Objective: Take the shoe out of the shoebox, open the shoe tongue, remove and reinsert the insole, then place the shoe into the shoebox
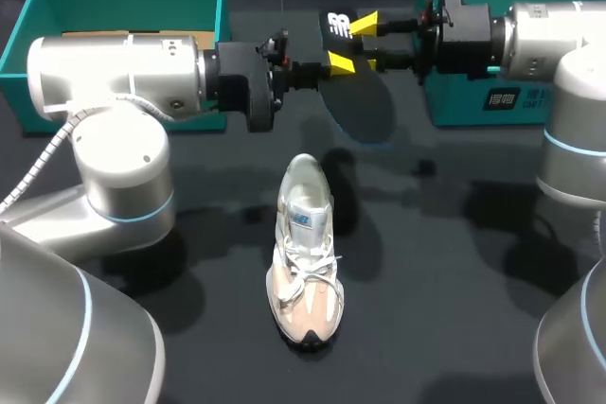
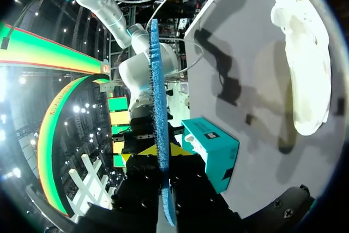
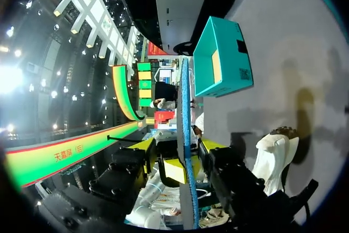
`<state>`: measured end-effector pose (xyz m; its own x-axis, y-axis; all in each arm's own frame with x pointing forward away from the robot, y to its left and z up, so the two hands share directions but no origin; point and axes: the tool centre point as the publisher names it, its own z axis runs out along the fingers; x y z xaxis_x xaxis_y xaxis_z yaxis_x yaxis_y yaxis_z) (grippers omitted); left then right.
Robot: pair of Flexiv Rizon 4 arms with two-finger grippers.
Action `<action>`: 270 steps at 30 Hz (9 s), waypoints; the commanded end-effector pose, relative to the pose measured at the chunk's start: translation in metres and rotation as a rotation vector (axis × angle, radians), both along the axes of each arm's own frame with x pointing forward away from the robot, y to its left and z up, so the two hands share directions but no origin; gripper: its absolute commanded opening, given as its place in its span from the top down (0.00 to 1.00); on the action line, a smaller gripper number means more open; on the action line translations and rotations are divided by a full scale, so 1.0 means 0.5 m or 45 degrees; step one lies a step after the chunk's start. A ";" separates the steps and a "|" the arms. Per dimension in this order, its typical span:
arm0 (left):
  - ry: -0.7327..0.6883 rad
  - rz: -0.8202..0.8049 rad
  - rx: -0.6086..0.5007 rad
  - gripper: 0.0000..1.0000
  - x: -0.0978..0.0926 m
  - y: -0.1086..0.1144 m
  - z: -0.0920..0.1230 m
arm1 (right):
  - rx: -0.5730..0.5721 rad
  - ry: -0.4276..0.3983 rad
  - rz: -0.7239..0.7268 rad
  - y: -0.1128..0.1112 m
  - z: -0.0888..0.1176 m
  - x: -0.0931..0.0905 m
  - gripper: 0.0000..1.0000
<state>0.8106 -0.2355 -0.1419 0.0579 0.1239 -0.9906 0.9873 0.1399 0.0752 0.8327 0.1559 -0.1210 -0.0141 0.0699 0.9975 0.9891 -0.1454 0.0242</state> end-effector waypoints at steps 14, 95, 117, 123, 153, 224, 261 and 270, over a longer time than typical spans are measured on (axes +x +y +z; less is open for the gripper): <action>0.055 0.088 0.113 1.00 -0.049 0.124 0.004 | 0.081 -0.035 0.041 -0.062 -0.010 -0.047 0.00; 1.830 0.108 -0.144 1.00 -0.028 0.217 0.044 | 0.081 -0.035 0.041 -0.062 -0.010 -0.047 0.00; 2.762 0.193 -0.155 1.00 0.002 0.176 0.053 | 0.081 -0.035 0.041 -0.062 -0.010 -0.047 0.00; 2.762 0.193 -0.155 1.00 0.002 0.176 0.053 | 0.081 -0.035 0.041 -0.062 -0.010 -0.047 0.00; 3.476 0.237 -0.402 1.00 -0.008 0.160 0.048 | 0.081 -0.035 0.041 -0.062 -0.010 -0.047 0.00; 4.035 0.229 -0.584 1.00 -0.042 0.112 -0.029 | -1.486 0.128 -0.012 0.058 0.194 -0.079 0.00; 4.035 0.229 -0.584 1.00 -0.042 0.112 -0.029 | -2.098 0.282 0.042 0.238 0.207 -0.118 0.00; 4.035 0.229 -0.584 1.00 -0.042 0.112 -0.029 | -2.005 0.243 0.010 0.228 0.203 -0.124 0.00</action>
